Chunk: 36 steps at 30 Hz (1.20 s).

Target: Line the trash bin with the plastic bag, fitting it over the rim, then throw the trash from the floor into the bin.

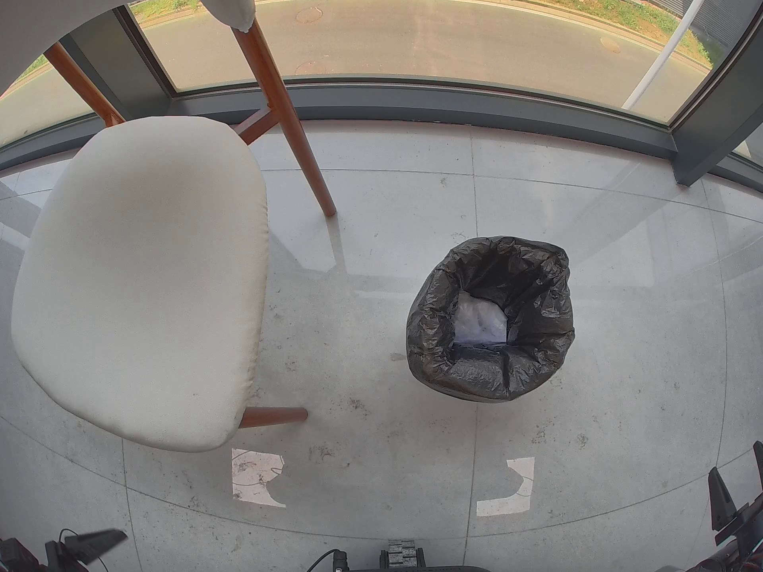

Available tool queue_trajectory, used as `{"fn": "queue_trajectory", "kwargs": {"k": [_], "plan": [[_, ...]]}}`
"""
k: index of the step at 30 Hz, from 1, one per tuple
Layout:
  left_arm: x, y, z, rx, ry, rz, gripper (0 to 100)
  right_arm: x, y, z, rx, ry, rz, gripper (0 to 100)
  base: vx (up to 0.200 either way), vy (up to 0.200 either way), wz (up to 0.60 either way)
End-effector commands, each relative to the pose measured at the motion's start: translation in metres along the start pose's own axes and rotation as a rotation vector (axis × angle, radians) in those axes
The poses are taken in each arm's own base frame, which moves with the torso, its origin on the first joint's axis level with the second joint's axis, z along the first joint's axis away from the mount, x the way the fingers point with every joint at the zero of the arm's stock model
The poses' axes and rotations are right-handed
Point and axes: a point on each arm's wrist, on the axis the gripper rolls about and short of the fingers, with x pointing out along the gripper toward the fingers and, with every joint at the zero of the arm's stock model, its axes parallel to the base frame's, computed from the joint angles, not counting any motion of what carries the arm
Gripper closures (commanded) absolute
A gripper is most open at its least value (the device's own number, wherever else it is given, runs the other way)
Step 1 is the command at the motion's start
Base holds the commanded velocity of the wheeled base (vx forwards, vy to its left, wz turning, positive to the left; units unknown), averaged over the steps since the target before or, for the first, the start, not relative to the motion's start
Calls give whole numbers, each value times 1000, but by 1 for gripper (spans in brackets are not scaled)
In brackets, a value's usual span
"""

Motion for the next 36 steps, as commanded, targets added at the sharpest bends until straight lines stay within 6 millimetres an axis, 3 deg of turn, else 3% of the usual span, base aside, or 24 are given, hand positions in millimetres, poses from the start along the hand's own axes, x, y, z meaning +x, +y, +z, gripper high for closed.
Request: {"fn": "queue_trajectory", "kwargs": {"k": [1,3,5,9,11,16,21,36], "plan": [[-4,15,-7,457,1,607,0,1,0,-5,-4,18,-1,0,0,0,0],[-3,12,-7,450,10,446,0,2,0,-5,-10,21,-1,0,0,0,0],[-3,11,-8,361,4,433,0,2,0,-5,-3,21,-3,0,0,0,0],[-6,17,-7,157,-95,693,0,2,0,-5,2,24,-6,0,0,0,0],[-7,19,-7,192,-102,802,0,2,0,-5,1,26,-6,0,0,0,0],[-6,19,-8,241,-74,772,0,2,0,-5,-3,23,-6,0,0,0,0],[-5,17,-13,293,31,633,0,2,0,-5,-1,21,-3,0,0,0,0],[-5,17,-13,267,9,653,0,1,0,-5,2,20,-3,0,0,0,0]]}}
